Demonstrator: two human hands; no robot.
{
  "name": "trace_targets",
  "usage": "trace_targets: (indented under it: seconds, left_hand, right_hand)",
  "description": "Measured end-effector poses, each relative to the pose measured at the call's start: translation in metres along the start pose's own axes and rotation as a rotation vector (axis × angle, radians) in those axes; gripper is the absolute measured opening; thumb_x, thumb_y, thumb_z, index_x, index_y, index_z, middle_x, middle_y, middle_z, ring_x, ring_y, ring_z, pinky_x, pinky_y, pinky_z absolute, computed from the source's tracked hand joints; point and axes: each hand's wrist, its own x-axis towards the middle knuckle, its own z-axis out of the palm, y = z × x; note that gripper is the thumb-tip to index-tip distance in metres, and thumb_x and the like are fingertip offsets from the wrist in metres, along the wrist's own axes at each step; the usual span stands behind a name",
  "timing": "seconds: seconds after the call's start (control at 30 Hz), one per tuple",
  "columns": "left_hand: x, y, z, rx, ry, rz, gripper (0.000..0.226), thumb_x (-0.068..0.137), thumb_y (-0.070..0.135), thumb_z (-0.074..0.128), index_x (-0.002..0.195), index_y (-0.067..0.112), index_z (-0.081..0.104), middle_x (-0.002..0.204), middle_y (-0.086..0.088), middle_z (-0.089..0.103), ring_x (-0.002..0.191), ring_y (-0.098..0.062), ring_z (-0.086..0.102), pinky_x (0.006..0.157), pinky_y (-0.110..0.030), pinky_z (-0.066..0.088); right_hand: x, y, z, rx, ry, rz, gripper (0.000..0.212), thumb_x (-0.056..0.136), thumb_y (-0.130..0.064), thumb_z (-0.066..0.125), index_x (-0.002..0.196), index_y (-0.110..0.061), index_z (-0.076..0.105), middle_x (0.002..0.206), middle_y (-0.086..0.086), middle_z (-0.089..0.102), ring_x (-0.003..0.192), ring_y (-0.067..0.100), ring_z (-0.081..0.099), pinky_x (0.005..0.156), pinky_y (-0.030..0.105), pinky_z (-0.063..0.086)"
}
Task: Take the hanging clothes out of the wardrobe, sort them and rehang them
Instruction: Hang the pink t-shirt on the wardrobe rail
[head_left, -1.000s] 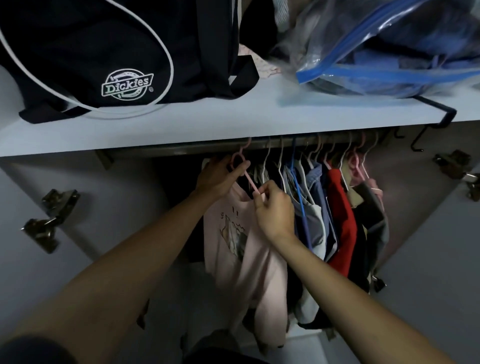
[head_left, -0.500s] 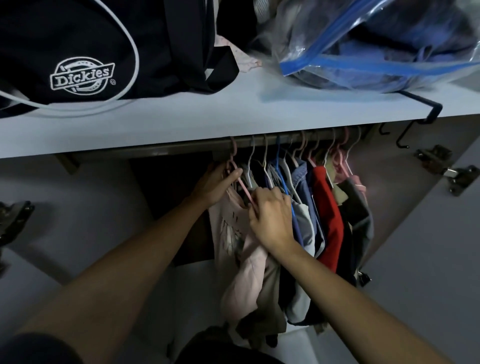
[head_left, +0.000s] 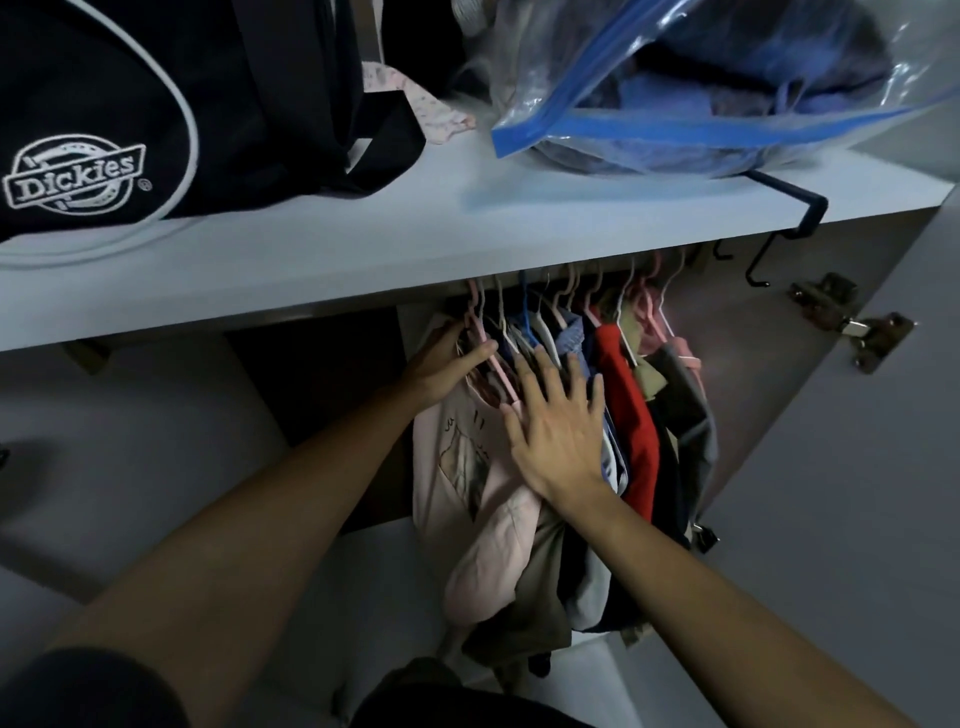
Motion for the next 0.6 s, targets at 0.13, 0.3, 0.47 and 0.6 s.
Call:
trace_targets:
  seconds: [0.13, 0.3, 0.47, 0.6]
  left_hand:
    - [0.013, 0.014, 0.016, 0.002, -0.027, 0.024, 0.077, 0.079, 0.09, 0.055, 0.145, 0.049, 0.051, 0.148, 0.015, 0.056, 0.135, -0.004, 0.052, 0.119, -0.041, 0.039]
    - [0.032, 0.03, 0.039, 0.042, -0.041, 0.022, 0.082, 0.079, 0.091, 0.053, 0.147, 0.045, 0.051, 0.151, 0.013, 0.054, 0.137, -0.007, 0.051, 0.119, -0.04, 0.039]
    - [0.055, 0.046, 0.065, 0.082, -0.047, 0.001, 0.097, 0.072, 0.097, 0.051, 0.15, 0.04, 0.05, 0.151, 0.009, 0.053, 0.137, -0.012, 0.051, 0.12, -0.039, 0.038]
    - [0.066, 0.056, 0.08, 0.12, -0.07, -0.035, 0.095, 0.075, 0.095, 0.052, 0.154, 0.041, 0.044, 0.159, 0.008, 0.047, 0.143, -0.016, 0.046, 0.121, -0.041, 0.036]
  right_hand:
    - [0.003, 0.018, 0.0, -0.041, 0.006, -0.003, 0.063, 0.105, -0.052, 0.04, 0.163, -0.03, 0.03, 0.169, -0.004, 0.031, 0.157, 0.035, 0.02, 0.124, 0.064, 0.015]
    - [0.008, 0.047, -0.001, -0.098, 0.026, -0.048, 0.061, 0.107, -0.049, 0.037, 0.163, -0.026, 0.032, 0.168, -0.003, 0.033, 0.156, 0.036, 0.026, 0.125, 0.06, 0.017]
    - [0.015, 0.081, -0.001, -0.145, 0.02, -0.047, 0.059, 0.11, -0.047, 0.033, 0.164, -0.024, 0.03, 0.169, -0.003, 0.031, 0.158, 0.033, 0.021, 0.128, 0.053, 0.013]
    - [0.019, 0.102, -0.004, -0.181, 0.006, -0.028, 0.06, 0.11, -0.046, 0.032, 0.165, -0.023, 0.025, 0.17, -0.001, 0.03, 0.158, 0.031, 0.023, 0.128, 0.051, 0.016]
